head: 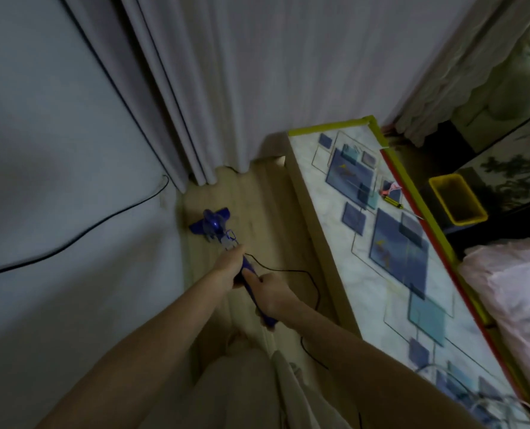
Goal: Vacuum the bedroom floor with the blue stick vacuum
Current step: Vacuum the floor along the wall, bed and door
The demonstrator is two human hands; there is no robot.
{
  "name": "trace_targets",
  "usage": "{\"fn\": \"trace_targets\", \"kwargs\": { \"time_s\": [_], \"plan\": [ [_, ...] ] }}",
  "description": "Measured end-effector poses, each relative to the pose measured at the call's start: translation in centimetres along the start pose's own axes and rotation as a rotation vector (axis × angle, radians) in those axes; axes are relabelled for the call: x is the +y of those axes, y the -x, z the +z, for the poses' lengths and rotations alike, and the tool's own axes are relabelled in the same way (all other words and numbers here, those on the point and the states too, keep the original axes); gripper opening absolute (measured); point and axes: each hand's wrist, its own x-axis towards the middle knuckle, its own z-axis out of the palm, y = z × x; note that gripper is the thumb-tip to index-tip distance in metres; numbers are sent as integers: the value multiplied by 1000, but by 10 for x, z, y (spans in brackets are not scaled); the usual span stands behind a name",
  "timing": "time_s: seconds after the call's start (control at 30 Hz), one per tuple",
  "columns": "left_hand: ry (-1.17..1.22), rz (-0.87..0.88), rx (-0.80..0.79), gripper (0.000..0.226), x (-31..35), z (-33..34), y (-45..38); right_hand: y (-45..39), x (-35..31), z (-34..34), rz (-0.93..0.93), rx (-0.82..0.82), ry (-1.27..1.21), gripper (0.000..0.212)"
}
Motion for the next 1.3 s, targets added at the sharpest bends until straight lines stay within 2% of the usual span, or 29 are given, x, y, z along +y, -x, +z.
{"fn": "trace_targets", "kwargs": {
  "time_s": [0.17, 0.27, 0.47, 0.57, 0.73, 0.97, 1.1, 1.3],
  "plan": [
    [-105, 51, 82, 16, -8, -22, -28, -13, -5, 25, 54, -22, -102, 52],
    [-115, 13, 88, 24, -16, -22, -24, 1, -5, 21, 18, -60, -82, 53],
    [33, -112, -89, 24, -35, 23, 29, 52, 30, -43, 35, -153, 39, 60],
    [138, -143, -173, 20, -40, 50, 48, 72, 36, -83, 33, -145, 181, 54],
    [216, -141, -254, 16, -34, 70, 59, 80, 35, -116, 17, -161, 266, 59],
    [239, -78, -188, 18, -34, 50, 44, 48, 38, -85, -16, -124, 275, 60],
    [204, -52, -143, 20, -41, 33, 40, 42, 45, -55, 9, -119, 158, 60],
    [276, -67, -258, 26, -52, 31, 58, 75, 47, -62, -9, -54, 127, 59]
  ]
}}
